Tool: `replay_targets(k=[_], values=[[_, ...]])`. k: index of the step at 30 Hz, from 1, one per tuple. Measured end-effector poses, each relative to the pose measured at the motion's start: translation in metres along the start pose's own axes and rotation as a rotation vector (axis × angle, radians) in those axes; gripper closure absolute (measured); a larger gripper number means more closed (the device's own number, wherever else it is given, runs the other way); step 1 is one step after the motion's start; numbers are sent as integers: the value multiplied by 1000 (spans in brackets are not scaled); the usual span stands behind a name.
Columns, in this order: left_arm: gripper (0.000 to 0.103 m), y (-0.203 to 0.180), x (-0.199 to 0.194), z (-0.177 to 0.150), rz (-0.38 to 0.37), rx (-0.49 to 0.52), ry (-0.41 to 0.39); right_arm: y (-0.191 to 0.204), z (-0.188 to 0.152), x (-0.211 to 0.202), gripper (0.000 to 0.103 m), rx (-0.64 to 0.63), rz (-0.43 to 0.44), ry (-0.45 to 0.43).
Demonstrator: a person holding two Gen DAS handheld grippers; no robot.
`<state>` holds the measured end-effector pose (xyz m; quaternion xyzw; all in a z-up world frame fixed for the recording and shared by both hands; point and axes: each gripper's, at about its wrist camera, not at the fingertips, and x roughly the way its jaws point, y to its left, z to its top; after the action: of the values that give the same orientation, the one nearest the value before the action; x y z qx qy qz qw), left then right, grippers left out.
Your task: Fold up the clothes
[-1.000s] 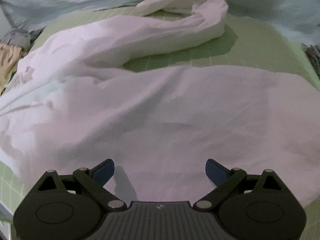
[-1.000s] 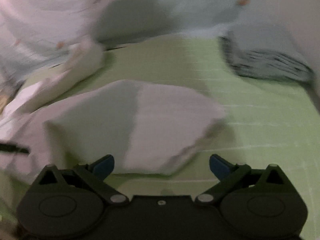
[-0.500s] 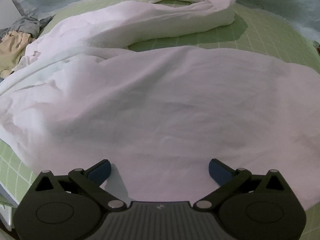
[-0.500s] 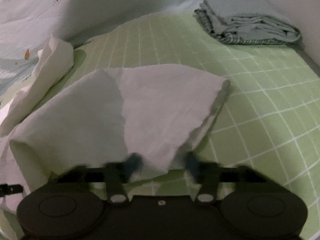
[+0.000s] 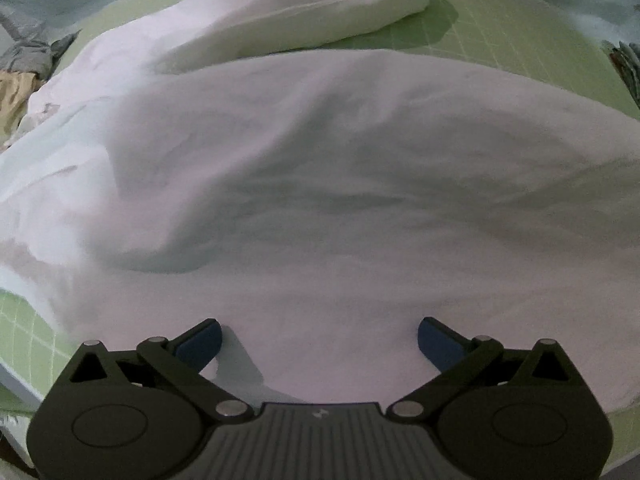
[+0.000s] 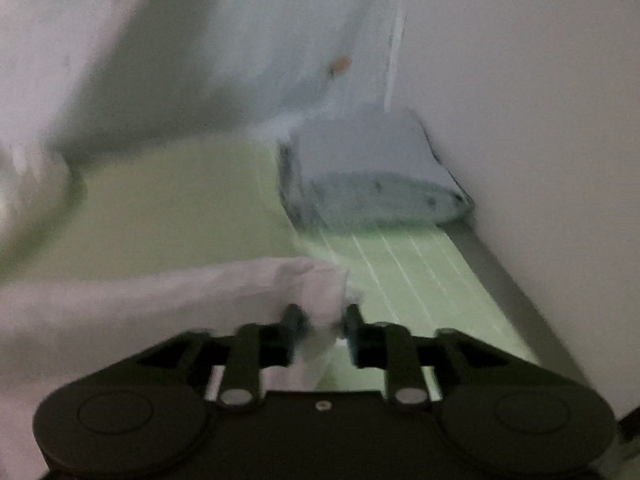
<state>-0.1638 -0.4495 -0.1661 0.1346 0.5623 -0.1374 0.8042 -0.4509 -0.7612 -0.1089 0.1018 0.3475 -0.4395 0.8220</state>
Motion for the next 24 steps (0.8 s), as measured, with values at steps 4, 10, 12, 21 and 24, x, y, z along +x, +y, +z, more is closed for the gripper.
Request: replay_targets(k=[4,10,12,21,24], values=[[0,4,0,-3,-15,-35,17,-29,-30,6,36,250,43,106],[0,-2,-3,-6,1,-62,8,-56,-81,12,36,567,207,190],[0,-3,-3,-6,2,-67,9,-50,-80,14,39,529,240,162],[0,-4,-3,-6,19,-85,8,18,-34,37,95,238,227,71],[0,-6,-3,-7,22,-90,4,70,-16,29,96,-79,186,-43]])
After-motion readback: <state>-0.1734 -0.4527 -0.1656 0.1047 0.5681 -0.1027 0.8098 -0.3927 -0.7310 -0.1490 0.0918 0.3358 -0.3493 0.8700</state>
